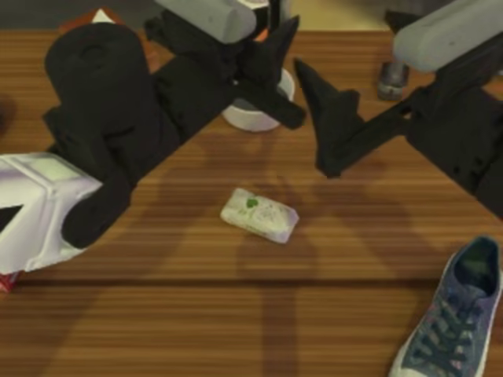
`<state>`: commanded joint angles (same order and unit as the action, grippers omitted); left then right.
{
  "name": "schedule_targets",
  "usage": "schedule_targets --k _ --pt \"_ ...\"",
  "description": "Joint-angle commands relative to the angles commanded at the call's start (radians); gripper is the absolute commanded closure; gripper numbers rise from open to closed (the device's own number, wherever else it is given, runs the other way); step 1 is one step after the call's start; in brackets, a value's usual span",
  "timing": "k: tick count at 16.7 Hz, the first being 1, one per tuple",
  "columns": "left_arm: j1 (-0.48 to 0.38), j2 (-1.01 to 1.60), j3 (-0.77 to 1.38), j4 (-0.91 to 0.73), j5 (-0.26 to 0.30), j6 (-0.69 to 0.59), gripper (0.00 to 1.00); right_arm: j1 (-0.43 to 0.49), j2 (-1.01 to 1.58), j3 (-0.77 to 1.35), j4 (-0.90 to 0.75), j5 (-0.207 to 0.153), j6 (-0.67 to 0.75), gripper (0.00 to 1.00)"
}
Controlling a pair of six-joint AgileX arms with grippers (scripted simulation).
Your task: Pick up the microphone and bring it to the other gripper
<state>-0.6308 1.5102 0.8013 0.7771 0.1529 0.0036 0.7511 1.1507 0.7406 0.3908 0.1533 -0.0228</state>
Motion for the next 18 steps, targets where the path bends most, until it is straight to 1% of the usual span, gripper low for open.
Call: schedule_targets --k 2,8,10,15,18 --pt "0.000 0.000 0.000 0.000 0.000 0.000 1.00 0.017 0.022 0.018 0.010 0.003 -0.001 0.00" --pt "0.000 0.000 0.000 0.000 0.000 0.000 1.00 0.012 0.034 0.030 0.013 0.000 -0.001 0.00" --pt "0.000 0.000 0.000 0.000 0.000 0.000 1.00 0.007 0.093 0.079 0.027 -0.005 -0.001 0.00" --pt "0.000 0.000 0.000 0.000 0.000 0.000 1.00 -0.018 0.346 0.265 0.081 -0.026 0.000 0.00" --pt "0.000 0.000 0.000 0.000 0.000 0.000 1.00 -0.030 0.422 0.330 0.098 -0.038 0.000 0.00"
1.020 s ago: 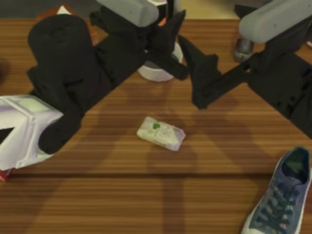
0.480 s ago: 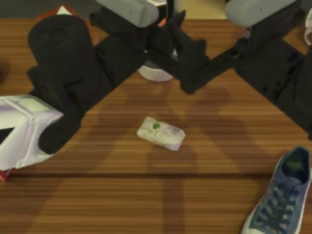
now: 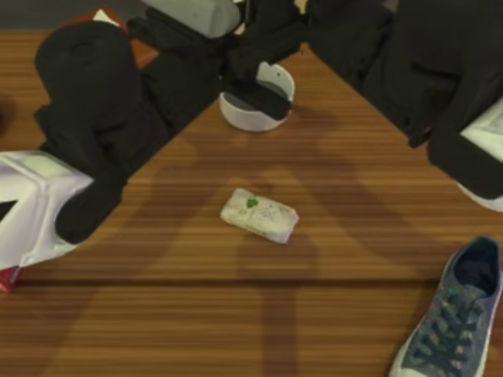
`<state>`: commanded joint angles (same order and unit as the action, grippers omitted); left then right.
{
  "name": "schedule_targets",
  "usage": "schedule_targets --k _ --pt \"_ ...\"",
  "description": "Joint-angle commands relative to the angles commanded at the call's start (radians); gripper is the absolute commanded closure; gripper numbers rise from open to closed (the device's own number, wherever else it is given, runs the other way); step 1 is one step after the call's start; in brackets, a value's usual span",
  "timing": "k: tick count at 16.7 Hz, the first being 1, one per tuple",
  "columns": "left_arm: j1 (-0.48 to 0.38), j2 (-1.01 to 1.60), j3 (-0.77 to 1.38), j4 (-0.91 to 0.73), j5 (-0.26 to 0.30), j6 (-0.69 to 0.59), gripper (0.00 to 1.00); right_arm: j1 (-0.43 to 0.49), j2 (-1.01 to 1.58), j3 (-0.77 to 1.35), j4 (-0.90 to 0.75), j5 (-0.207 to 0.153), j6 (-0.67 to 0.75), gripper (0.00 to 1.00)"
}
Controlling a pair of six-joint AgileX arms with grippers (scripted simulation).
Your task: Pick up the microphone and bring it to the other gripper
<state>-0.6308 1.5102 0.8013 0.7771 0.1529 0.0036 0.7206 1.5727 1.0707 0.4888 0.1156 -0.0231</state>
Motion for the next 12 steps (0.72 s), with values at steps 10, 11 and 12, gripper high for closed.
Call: schedule_targets --k 10,11,12 --pt "0.000 0.000 0.000 0.000 0.000 0.000 1.00 -0.001 0.004 0.004 0.001 -0.001 0.000 0.45" --pt "0.000 0.000 0.000 0.000 0.000 0.000 1.00 -0.001 0.004 0.004 0.001 -0.001 0.000 0.53" --pt "0.000 0.000 0.000 0.000 0.000 0.000 1.00 -0.001 0.004 0.004 0.001 -0.001 0.000 0.60"
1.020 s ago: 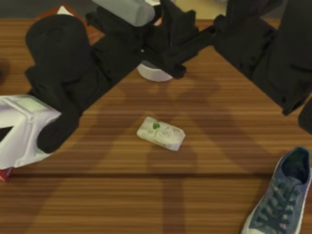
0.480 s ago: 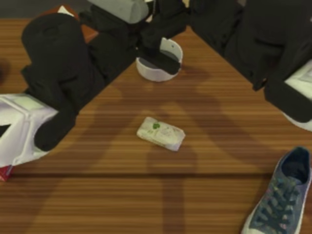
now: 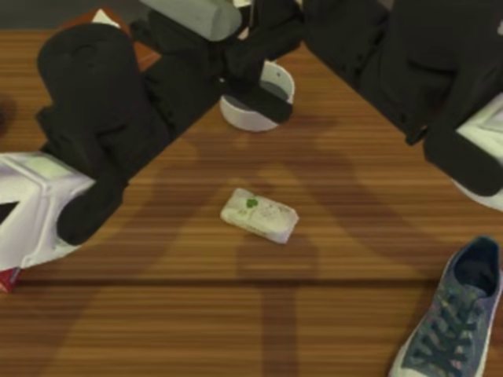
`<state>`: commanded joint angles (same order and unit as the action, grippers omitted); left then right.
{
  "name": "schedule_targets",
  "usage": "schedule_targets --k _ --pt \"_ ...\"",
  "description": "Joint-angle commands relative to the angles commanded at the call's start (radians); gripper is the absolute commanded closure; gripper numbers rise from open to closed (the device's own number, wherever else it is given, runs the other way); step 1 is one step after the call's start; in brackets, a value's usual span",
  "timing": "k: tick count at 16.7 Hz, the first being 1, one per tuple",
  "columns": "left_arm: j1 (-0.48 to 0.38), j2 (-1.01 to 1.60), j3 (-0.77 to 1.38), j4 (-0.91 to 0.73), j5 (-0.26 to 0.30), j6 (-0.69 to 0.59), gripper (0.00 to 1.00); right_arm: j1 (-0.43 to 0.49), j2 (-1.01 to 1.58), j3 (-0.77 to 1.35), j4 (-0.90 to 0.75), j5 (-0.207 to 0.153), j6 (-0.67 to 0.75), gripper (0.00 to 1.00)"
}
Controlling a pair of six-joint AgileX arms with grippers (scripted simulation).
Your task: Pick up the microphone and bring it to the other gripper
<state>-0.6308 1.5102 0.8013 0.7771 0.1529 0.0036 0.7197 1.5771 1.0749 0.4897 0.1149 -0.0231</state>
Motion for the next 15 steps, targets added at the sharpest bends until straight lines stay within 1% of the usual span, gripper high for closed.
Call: schedule_targets --k 5,6,14,15 --pt "0.000 0.000 0.000 0.000 0.000 0.000 1.00 0.000 0.000 0.000 0.000 0.000 0.000 0.98" --pt "0.000 0.000 0.000 0.000 0.000 0.000 1.00 0.000 0.000 0.000 0.000 0.000 0.000 1.00" --pt "0.000 0.000 0.000 0.000 0.000 0.000 1.00 0.000 0.000 0.000 0.000 0.000 0.000 1.00" --pt "0.000 0.000 0.000 0.000 0.000 0.000 0.92 0.000 0.000 0.000 0.000 0.000 0.000 1.00"
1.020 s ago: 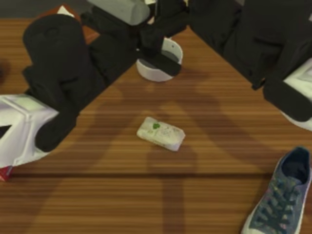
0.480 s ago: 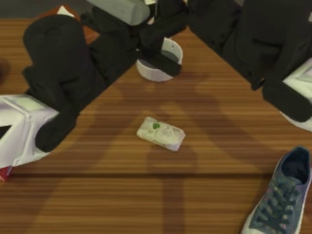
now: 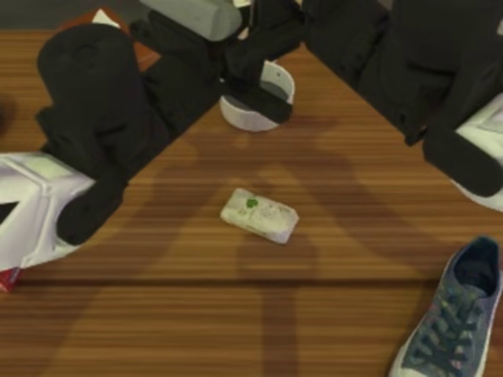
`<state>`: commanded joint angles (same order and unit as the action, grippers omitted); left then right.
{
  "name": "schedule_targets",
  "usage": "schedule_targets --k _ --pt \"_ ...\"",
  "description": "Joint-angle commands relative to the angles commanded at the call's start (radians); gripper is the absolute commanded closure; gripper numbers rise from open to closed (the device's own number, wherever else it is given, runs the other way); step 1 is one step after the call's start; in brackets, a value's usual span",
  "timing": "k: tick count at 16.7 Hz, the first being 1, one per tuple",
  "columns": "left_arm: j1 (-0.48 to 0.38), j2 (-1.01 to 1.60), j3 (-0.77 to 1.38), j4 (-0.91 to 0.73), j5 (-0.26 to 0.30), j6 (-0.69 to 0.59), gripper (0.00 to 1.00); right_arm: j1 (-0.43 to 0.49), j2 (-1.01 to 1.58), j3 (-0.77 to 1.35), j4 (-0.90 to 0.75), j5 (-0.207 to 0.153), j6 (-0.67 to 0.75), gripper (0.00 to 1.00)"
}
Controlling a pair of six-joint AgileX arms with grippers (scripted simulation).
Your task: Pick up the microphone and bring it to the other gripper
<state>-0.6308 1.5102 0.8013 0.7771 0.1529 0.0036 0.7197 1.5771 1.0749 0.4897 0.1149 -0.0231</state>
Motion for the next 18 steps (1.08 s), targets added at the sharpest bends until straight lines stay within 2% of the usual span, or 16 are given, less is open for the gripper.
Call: schedule_targets --k 12,18 --pt "0.000 0.000 0.000 0.000 0.000 0.000 0.02 0.000 0.000 0.000 0.000 0.000 0.000 1.00" --pt "0.000 0.000 0.000 0.000 0.000 0.000 0.00 0.000 0.000 0.000 0.000 0.000 0.000 1.00"
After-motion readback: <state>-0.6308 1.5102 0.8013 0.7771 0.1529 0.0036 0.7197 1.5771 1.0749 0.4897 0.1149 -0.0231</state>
